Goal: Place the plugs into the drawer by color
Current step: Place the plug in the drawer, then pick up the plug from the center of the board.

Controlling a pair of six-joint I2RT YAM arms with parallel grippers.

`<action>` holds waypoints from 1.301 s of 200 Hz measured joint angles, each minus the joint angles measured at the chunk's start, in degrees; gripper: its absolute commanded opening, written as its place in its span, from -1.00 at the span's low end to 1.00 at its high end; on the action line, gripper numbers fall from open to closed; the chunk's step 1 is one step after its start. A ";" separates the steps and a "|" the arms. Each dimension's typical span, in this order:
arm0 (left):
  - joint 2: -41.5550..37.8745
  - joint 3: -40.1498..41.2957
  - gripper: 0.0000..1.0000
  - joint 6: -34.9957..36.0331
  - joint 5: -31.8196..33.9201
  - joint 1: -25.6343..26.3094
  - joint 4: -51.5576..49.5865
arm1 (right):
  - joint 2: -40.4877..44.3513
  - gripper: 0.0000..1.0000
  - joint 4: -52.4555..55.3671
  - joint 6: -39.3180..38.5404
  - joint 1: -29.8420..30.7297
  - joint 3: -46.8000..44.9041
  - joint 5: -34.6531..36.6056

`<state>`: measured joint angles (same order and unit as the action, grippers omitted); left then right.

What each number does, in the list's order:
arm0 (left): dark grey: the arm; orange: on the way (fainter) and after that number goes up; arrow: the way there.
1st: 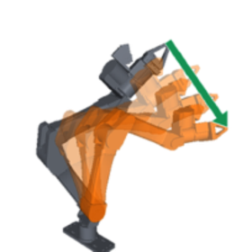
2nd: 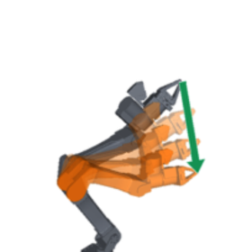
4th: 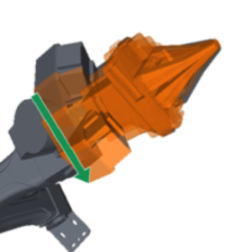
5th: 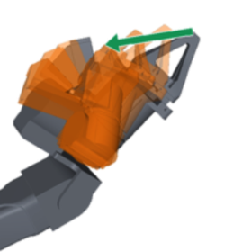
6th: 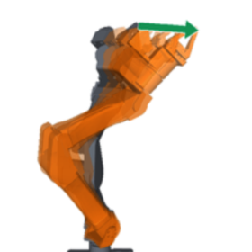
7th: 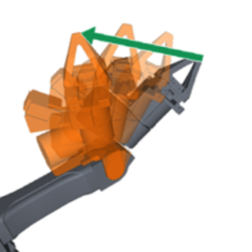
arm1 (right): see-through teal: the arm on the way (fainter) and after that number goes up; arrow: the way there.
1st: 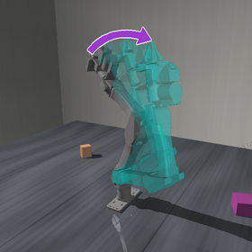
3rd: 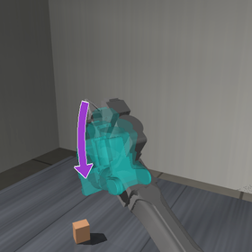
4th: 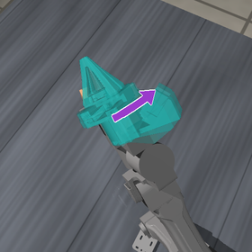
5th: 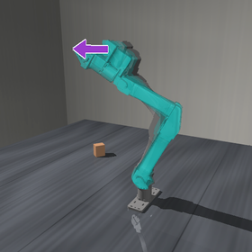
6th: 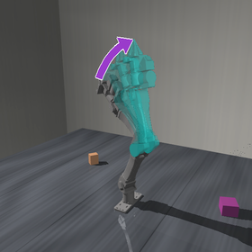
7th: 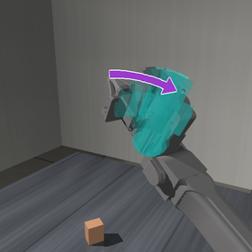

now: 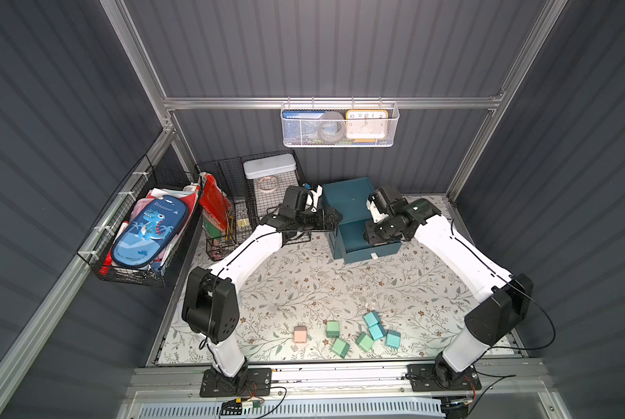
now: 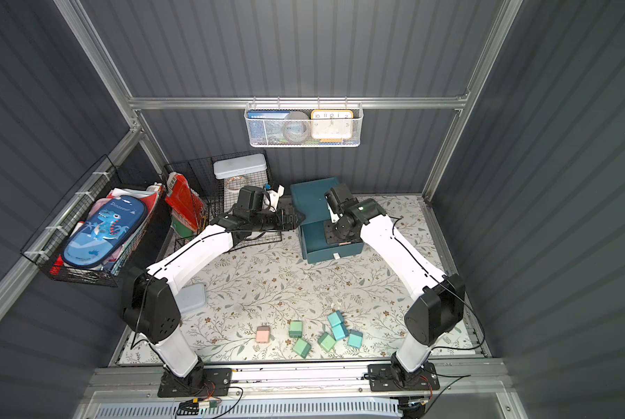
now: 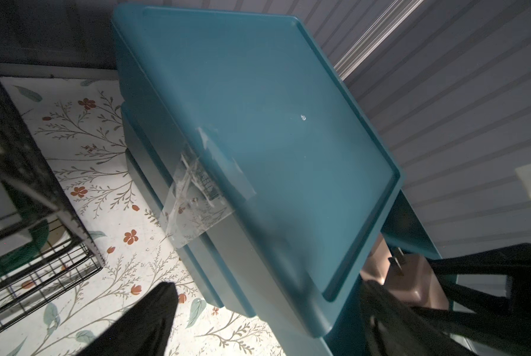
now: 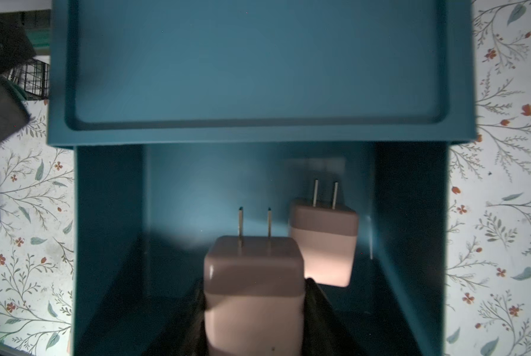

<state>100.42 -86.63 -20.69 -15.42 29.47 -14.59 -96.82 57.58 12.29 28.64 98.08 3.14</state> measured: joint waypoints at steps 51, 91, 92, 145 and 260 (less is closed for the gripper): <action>0.00 0.00 0.96 0.00 0.00 0.00 0.00 | -4.81 0.02 2.08 -1.46 -0.50 2.95 0.28; 0.00 0.00 0.96 -0.02 0.02 0.00 -0.04 | -4.57 0.29 4.07 -2.47 -1.90 6.32 -0.63; 0.00 0.00 0.97 0.00 0.02 0.00 -0.04 | -4.55 0.30 4.11 -2.47 -1.92 6.51 -0.66; 0.00 -1.07 0.97 0.04 0.57 -0.07 -0.46 | 8.96 0.37 -0.13 -4.74 0.96 4.04 -4.68; -1.07 -1.42 0.97 0.26 3.04 -0.66 -0.90 | 9.64 0.54 -44.76 -7.32 53.07 -45.13 12.81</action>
<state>99.35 -88.05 -20.43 -12.38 28.82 -15.49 -87.18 12.82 4.97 81.71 52.95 15.94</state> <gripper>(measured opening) 0.987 0.745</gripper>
